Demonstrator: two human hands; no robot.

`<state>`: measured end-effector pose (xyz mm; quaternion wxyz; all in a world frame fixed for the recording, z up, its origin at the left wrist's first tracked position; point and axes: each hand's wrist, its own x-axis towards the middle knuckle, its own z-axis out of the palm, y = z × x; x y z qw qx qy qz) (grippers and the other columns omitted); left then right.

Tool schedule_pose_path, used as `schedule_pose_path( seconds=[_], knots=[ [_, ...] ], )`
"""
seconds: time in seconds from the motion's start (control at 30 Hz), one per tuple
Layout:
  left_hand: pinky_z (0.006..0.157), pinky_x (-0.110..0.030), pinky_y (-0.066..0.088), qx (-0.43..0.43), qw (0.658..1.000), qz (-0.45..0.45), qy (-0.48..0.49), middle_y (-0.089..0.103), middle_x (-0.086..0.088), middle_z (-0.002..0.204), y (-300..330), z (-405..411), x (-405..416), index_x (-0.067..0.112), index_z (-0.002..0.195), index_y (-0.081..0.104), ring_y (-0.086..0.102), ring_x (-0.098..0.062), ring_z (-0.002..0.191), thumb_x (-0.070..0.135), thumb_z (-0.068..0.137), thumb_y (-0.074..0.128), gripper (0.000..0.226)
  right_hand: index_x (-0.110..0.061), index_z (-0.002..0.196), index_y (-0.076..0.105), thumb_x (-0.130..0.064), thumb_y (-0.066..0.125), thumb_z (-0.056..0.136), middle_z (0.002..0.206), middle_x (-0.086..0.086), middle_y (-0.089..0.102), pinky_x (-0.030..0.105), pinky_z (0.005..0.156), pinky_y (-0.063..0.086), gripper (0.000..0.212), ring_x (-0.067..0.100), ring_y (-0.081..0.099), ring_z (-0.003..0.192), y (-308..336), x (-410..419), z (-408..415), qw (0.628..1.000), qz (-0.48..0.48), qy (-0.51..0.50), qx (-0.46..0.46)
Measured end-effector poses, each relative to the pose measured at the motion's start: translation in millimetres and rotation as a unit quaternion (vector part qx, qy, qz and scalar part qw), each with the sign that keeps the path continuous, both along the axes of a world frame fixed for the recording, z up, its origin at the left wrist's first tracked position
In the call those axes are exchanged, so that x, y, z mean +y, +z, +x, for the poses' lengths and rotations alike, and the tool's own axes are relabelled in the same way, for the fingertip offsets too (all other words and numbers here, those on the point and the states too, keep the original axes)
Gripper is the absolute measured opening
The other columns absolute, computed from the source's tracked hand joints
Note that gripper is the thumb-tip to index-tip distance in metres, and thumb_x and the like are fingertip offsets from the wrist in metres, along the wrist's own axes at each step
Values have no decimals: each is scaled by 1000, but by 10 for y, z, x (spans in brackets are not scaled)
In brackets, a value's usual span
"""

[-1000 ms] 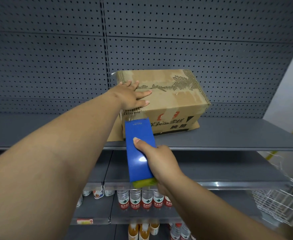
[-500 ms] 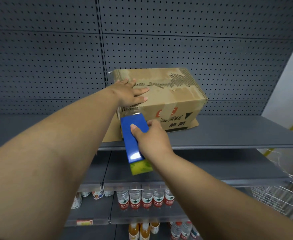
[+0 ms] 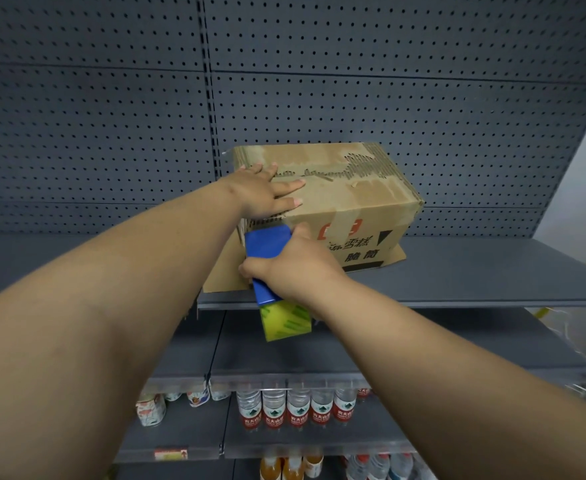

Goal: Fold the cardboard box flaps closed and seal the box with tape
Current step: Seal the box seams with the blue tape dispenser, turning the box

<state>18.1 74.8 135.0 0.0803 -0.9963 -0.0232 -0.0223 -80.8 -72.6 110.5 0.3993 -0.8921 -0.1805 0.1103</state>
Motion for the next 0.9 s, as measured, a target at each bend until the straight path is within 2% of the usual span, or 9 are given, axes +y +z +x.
schedule_pose_path(
  seconds=[0.17,0.4,0.53,0.6,0.67,0.7,0.77,0.83,0.9],
  knots=[
    [115,-43,-4,-4,1000,-1,-6,-10,-5,157,-14,3,14,54,140,0,-6,-29,144,69,87,14,56,-9,134,27,-41,67,77,101,5,47,30,54,33,77,26,47,92,30,15,33,1000,-9,0,1],
    [116,-43,-4,-4,1000,6,-6,-12,-5,157,-14,-45,-15,54,140,0,-8,-28,144,69,87,14,57,-3,130,36,-43,67,75,104,8,52,29,69,38,75,27,53,98,116,-43,14,998,-59,16,-24],
    [115,-42,-5,-7,1000,19,-7,-14,-5,156,-27,-87,-70,54,140,-1,-9,-28,144,69,87,15,58,-11,105,56,-41,69,75,100,10,55,27,54,37,44,21,52,80,248,-92,37,995,-75,47,-43],
    [115,-42,-4,-10,999,33,-6,-14,-6,156,-29,-129,-92,53,140,-2,-9,-28,144,68,88,16,58,-14,107,59,-37,69,76,117,17,55,28,61,43,39,25,53,94,320,-77,48,994,-73,66,-52],
    [115,-42,-4,-8,999,50,-2,-16,-6,156,-28,-168,-98,53,141,-5,-10,-29,144,64,90,20,58,-8,127,53,-31,67,80,132,18,48,30,77,44,55,31,49,120,369,-34,58,993,-65,88,-40],
    [115,-42,-4,-8,998,57,-3,-16,-6,156,-28,-176,-100,53,140,-5,-10,-29,144,62,90,22,58,-8,138,43,-28,66,82,142,17,40,28,78,41,64,32,42,128,388,-10,62,992,-68,100,-29],
    [115,-42,-3,-4,998,62,-4,-17,-6,156,-27,-189,-100,53,140,-6,-10,-28,144,63,89,23,59,-12,146,29,-25,64,85,154,15,22,29,86,40,72,33,31,137,437,21,46,990,-80,112,-29],
    [116,-41,-3,1,998,64,-3,-17,-5,156,-19,-181,-101,54,139,-7,-10,-28,144,63,89,28,61,-10,147,26,-26,64,85,156,13,19,37,108,33,74,33,25,141,459,12,75,989,-76,123,-30],
    [116,-41,-2,2,998,62,-2,-16,-4,156,-12,-183,-93,54,139,-6,-9,-28,144,60,91,32,62,-11,148,22,-26,62,86,157,13,13,33,102,34,75,34,23,140,514,-10,40,988,-100,118,-23]
  ],
)
